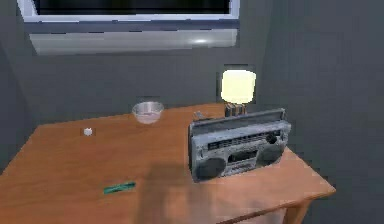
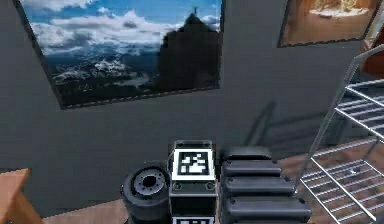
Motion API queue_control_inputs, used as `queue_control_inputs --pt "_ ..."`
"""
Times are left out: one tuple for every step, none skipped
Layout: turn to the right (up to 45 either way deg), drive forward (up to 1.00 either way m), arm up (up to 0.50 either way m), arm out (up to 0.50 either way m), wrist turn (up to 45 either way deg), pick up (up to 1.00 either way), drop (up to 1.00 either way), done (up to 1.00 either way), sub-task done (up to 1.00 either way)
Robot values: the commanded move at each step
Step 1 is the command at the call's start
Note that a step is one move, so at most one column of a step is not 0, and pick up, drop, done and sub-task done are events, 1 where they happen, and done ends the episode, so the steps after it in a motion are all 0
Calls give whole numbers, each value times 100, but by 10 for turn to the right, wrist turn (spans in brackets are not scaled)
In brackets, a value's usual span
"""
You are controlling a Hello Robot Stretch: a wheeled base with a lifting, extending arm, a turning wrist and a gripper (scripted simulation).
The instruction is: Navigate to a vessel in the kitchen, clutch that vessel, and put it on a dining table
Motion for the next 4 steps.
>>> queue_control_inputs --pt "450 0 0 0 0 0 0 0 0" --pt "240 0 0 0 0 0 0 0 0" --pt "-450 0 0 0 0 0 0 0 0" --pt "-210 0 0 0 0 0 0 0 0"
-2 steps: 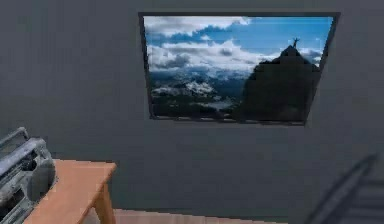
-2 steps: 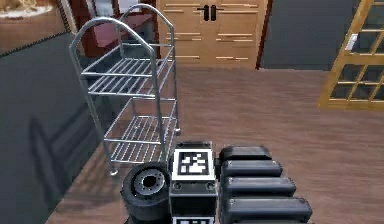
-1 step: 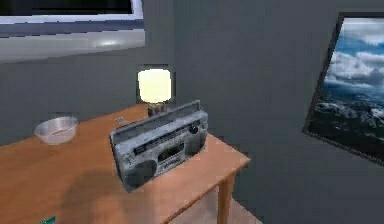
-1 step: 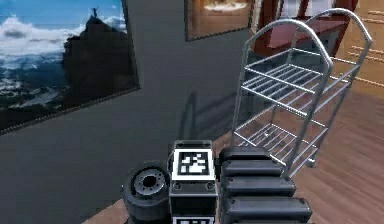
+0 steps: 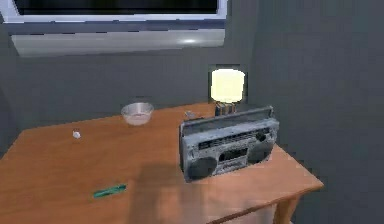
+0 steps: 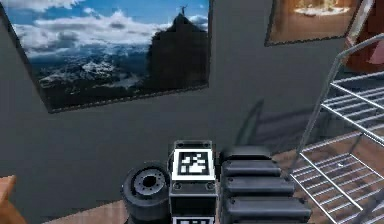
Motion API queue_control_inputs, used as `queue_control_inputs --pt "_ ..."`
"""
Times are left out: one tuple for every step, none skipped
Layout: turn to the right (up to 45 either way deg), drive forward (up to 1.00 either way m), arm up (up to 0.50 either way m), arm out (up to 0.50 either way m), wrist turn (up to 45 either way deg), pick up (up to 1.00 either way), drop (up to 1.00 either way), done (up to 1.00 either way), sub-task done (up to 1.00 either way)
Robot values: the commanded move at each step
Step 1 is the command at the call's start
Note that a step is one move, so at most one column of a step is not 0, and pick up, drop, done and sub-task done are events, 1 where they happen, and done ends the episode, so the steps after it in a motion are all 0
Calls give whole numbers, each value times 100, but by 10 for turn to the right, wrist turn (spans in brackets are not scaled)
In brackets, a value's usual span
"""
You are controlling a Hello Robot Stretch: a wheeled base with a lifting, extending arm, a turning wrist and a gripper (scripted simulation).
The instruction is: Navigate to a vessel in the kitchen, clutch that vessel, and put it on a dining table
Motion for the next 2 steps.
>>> queue_control_inputs --pt "450 0 0 0 0 0 0 0 0" --pt "120 0 0 0 0 0 0 0 0"
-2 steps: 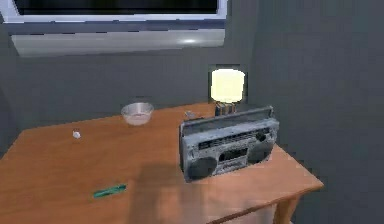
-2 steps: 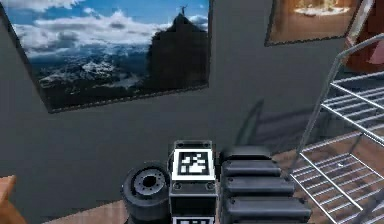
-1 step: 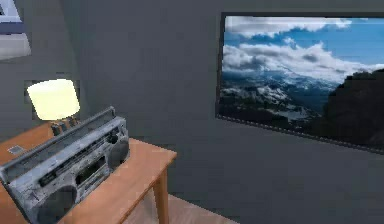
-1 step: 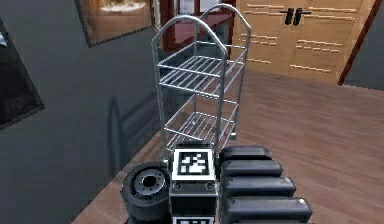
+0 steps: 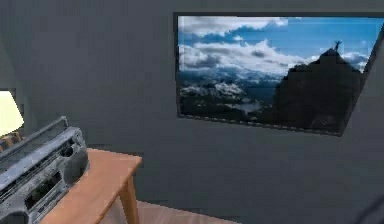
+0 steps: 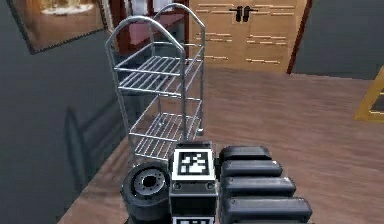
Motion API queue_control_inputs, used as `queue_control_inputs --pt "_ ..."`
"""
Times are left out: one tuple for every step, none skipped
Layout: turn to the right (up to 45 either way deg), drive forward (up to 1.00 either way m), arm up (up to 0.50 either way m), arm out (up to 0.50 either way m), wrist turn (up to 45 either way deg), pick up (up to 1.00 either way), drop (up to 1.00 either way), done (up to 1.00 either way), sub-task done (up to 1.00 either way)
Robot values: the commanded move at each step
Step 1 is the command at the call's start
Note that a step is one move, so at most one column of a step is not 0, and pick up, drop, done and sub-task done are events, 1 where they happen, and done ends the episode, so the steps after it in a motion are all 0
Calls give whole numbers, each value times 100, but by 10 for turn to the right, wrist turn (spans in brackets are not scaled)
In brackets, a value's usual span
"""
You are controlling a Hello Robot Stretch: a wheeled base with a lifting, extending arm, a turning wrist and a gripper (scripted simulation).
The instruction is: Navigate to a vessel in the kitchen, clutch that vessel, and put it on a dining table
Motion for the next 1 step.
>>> queue_control_inputs --pt "-450 0 0 0 0 0 0 0 0"
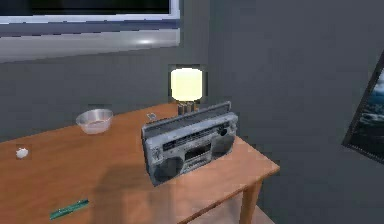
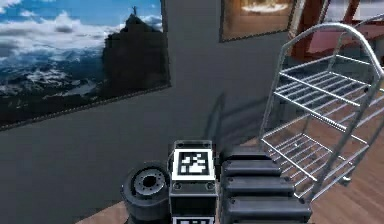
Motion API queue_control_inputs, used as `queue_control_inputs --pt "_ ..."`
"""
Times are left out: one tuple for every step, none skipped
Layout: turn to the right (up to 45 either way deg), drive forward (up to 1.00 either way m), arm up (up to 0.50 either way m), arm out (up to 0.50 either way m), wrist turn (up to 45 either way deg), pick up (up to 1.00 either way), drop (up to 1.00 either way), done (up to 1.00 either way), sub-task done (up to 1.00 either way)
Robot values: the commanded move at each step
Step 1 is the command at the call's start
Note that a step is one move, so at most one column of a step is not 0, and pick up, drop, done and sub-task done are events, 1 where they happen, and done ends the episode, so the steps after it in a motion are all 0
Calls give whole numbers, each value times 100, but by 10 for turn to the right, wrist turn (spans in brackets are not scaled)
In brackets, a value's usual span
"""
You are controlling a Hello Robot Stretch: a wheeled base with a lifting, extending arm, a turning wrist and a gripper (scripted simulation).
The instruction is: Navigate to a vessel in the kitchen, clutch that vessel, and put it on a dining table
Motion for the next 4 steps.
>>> queue_control_inputs --pt "-120 0 0 0 0 0 0 0 0" --pt "450 0 0 0 0 0 0 0 0" --pt "180 0 0 0 0 0 0 0 0" --pt "-450 0 0 0 0 0 0 0 0"
